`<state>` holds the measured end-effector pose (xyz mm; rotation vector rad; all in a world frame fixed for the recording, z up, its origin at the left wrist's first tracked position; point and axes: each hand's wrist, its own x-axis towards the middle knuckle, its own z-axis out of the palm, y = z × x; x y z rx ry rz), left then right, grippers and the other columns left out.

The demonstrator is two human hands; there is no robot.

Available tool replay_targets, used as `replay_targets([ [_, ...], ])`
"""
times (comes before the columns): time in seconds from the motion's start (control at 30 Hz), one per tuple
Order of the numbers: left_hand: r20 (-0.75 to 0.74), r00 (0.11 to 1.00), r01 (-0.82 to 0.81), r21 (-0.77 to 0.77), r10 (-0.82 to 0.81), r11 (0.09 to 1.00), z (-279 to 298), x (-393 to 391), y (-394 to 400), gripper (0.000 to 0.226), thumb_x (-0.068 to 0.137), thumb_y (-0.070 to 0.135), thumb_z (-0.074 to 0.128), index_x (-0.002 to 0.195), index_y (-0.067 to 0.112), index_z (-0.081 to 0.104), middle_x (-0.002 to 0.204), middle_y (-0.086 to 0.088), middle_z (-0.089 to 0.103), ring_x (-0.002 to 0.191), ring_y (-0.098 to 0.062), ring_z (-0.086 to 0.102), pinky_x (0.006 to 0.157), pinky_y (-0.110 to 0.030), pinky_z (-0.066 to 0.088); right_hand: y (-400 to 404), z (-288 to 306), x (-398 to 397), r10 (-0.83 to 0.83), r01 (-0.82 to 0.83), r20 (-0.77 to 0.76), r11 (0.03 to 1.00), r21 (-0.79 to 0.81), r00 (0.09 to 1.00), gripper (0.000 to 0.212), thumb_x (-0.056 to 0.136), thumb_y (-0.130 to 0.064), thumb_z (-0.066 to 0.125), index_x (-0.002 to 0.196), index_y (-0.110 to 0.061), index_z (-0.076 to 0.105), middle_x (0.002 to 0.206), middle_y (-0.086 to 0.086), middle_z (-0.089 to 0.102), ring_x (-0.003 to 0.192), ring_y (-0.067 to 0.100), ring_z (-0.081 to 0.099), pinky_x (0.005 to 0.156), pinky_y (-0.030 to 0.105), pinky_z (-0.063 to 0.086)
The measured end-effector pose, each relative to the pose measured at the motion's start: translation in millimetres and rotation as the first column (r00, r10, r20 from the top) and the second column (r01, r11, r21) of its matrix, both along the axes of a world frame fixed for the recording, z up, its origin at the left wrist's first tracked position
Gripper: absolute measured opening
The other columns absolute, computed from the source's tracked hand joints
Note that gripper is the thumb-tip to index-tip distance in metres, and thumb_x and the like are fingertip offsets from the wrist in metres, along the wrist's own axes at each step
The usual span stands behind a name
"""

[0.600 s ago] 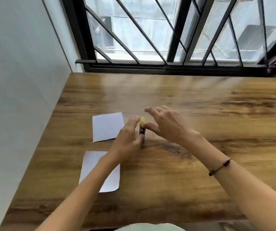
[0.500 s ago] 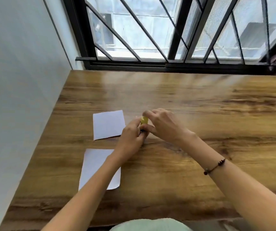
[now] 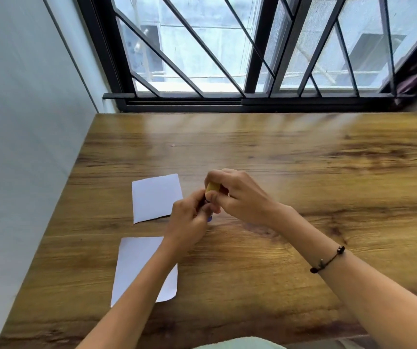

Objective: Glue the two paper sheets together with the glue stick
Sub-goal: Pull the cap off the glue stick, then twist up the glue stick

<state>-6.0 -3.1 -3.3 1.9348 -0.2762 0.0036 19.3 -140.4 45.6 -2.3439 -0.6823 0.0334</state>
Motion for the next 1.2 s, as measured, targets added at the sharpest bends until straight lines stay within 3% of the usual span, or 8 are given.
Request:
replay_targets([
  [0.17, -0.097, 0.995, 0.028, -0.104, -0.038, 0.994, -2, 2, 6, 0.017, 0.090, 0.004, 0.047, 0.090, 0.016, 0.059, 0.078, 0.005, 0.066, 0.076, -0.003, 0.064, 0.075, -0.017, 0.052, -10, 12, 11, 0.078, -0.076, -0.035, 0.995, 0.063, 0.996, 0.022, 0.086, 0.002, 0.050, 0.101, -0.010, 0.061, 0.088, -0.014, 0.053, 0.070, -0.006, 0.049, 0.061, 0.007, 0.036],
  [0.43, -0.149, 0.988, -0.080, -0.210, 0.049, 0.975, 3, 4, 10, 0.025, 0.091, 0.003, 0.047, 0.095, 0.028, 0.052, 0.083, -0.001, 0.067, 0.085, -0.020, 0.066, 0.083, -0.029, 0.052, -27, -44, 23, -0.111, 0.157, 0.133, 0.895, -0.417, 0.985, 0.016, 0.085, -0.013, 0.043, 0.095, -0.006, 0.053, 0.095, 0.015, 0.062, 0.087, 0.030, 0.055, 0.071, 0.035, 0.042],
  [0.7, -0.177, 0.983, -0.081, -0.222, 0.041, 0.972, 4, 2, 8, 0.022, 0.090, 0.006, 0.049, 0.093, 0.028, 0.053, 0.083, 0.000, 0.068, 0.087, -0.021, 0.067, 0.087, -0.034, 0.052, -26, -57, 19, -0.131, 0.147, 0.067, 0.889, -0.433, 0.989, 0.016, 0.087, -0.018, 0.044, 0.099, -0.009, 0.051, 0.099, 0.013, 0.063, 0.090, 0.028, 0.056, 0.074, 0.035, 0.044],
  [0.83, -0.159, 0.985, -0.098, -0.230, 0.062, 0.968, 6, 2, 6, 0.020, 0.089, 0.011, 0.053, 0.090, 0.031, 0.054, 0.083, 0.002, 0.068, 0.086, -0.017, 0.067, 0.084, -0.031, 0.053, -26, -49, 17, -0.131, 0.155, 0.084, 0.850, -0.504, 0.988, 0.035, 0.088, -0.030, 0.051, 0.118, -0.013, 0.045, 0.114, 0.010, 0.059, 0.103, 0.026, 0.054, 0.083, 0.036, 0.048],
  [0.97, -0.141, 0.985, -0.135, -0.261, 0.101, 0.956, 8, 5, 5, 0.016, 0.088, 0.017, 0.054, 0.091, 0.032, 0.055, 0.088, 0.007, 0.068, 0.086, -0.004, 0.065, 0.080, -0.020, 0.053, -11, -31, -2, -0.326, 0.349, 0.154, 0.922, -0.166, 0.933, 0.041, 0.087, -0.045, 0.052, 0.117, -0.017, 0.049, 0.081, -0.005, 0.056, 0.077, 0.015, 0.054, 0.064, 0.029, 0.041],
  [1.07, -0.151, 0.980, -0.166, -0.291, 0.126, 0.942, 11, 8, 1, 0.015, 0.089, 0.016, 0.054, 0.090, 0.031, 0.056, 0.085, 0.010, 0.066, 0.081, 0.001, 0.064, 0.077, -0.019, 0.052, 5, -32, -20, -0.355, 0.384, -0.179, 0.908, 0.168, 0.918, 0.023, 0.087, -0.038, 0.056, 0.105, -0.025, 0.051, 0.066, -0.003, 0.054, 0.057, 0.007, 0.049, 0.056, 0.021, 0.040],
  [1.13, -0.154, 0.977, -0.191, -0.302, 0.150, 0.934, 14, 10, 0, 0.015, 0.090, 0.016, 0.053, 0.090, 0.030, 0.056, 0.086, 0.010, 0.067, 0.081, 0.001, 0.064, 0.076, -0.019, 0.052, 11, -35, -30, -0.153, 0.454, -0.558, 0.767, 0.453, 0.816, 0.025, 0.088, -0.025, 0.059, 0.110, -0.024, 0.047, 0.075, 0.006, 0.058, 0.056, 0.009, 0.053, 0.055, 0.022, 0.046],
  [1.2, -0.157, 0.978, -0.182, -0.326, 0.137, 0.928, 17, 11, -1, 0.014, 0.091, 0.015, 0.051, 0.093, 0.028, 0.056, 0.092, 0.010, 0.069, 0.088, -0.001, 0.066, 0.077, -0.018, 0.053, 13, -42, -36, 0.086, 0.588, -0.726, 0.525, 0.615, 0.683, 0.030, 0.088, -0.010, 0.057, 0.114, -0.017, 0.044, 0.083, 0.012, 0.058, 0.060, 0.016, 0.057, 0.055, 0.027, 0.052],
])
